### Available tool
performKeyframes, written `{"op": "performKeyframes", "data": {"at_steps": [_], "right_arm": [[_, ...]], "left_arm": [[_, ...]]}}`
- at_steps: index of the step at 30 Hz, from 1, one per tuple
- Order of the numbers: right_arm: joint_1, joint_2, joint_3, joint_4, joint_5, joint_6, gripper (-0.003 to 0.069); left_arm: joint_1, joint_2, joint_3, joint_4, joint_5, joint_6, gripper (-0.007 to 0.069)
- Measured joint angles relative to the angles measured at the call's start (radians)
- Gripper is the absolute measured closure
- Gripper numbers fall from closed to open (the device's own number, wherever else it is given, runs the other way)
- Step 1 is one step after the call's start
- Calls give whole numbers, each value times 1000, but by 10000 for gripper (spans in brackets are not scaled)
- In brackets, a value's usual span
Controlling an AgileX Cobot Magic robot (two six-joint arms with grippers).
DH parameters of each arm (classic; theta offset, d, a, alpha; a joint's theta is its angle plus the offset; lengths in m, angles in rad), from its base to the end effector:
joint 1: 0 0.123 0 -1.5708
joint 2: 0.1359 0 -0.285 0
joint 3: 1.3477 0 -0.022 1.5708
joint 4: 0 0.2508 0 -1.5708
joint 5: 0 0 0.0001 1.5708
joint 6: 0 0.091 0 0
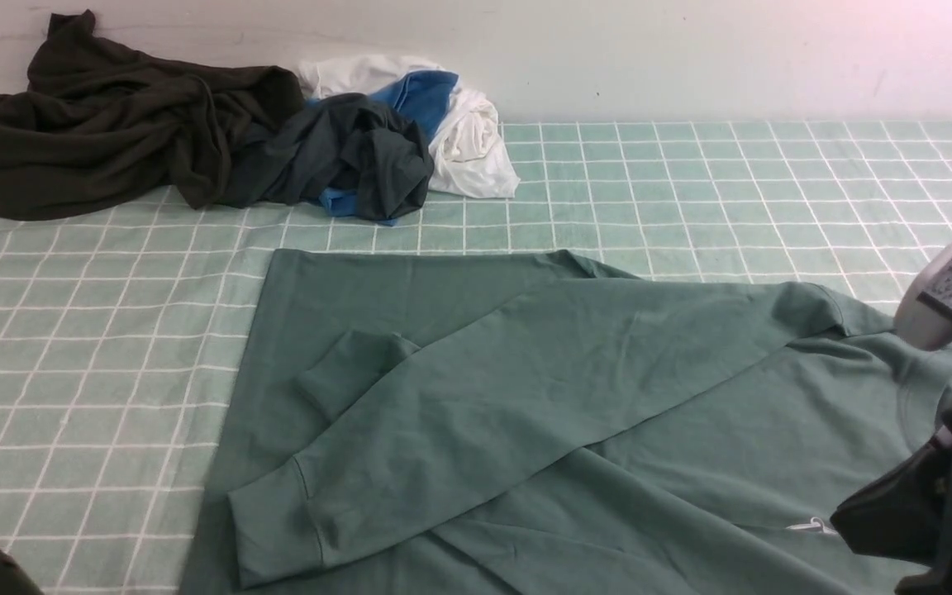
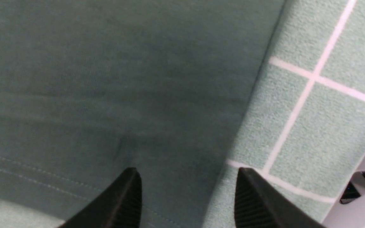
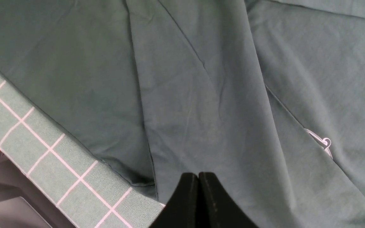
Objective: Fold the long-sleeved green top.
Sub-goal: Use both arms simultaneously to clamp the lower edge of the clothing fabric
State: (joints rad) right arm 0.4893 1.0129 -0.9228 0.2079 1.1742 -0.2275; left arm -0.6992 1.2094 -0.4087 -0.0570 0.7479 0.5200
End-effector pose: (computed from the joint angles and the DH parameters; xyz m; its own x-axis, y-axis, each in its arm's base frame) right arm 0.1410 0.0947 0.3220 -0.7270 -0.5492 -0.4122 -0.6398 0.7597 0.1164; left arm 0.1127 -0.0994 0.1629 -0.3779 0.9186 -0.1154 0.9239 0.3822 0.0164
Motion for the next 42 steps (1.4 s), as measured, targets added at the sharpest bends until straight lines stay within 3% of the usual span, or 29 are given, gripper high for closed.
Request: {"op": "performKeyframes", "data": {"at_steps": [9,12,18,22,27,34,38,42], "right_arm": [[0,0,0,1,-18,-3,673],[0,0,0,1,-18,-3,673],[0,0,0,1,-17,-3,673],[0,0,0,0,-14,-3,673],[0,0,0,-11,38,-31,673],[26,18,32,-27,66,-209,669],[76,64,129,-61,63,-339,622],[124,134,292,-93,-6,-443,453]], "left_arm": [[0,107,-11,43,-18,2,270],[0,107,-11,57,-26,-9,321],[0,75,-64,68,5,-84,539],[0,66,-90,72,30,-88,611],[0,60,-131,89,135,-132,618],[0,0,-159,172,307,-246,618],[0,-13,-159,181,329,-259,618],[0,-13,-159,166,317,-259,618]]}}
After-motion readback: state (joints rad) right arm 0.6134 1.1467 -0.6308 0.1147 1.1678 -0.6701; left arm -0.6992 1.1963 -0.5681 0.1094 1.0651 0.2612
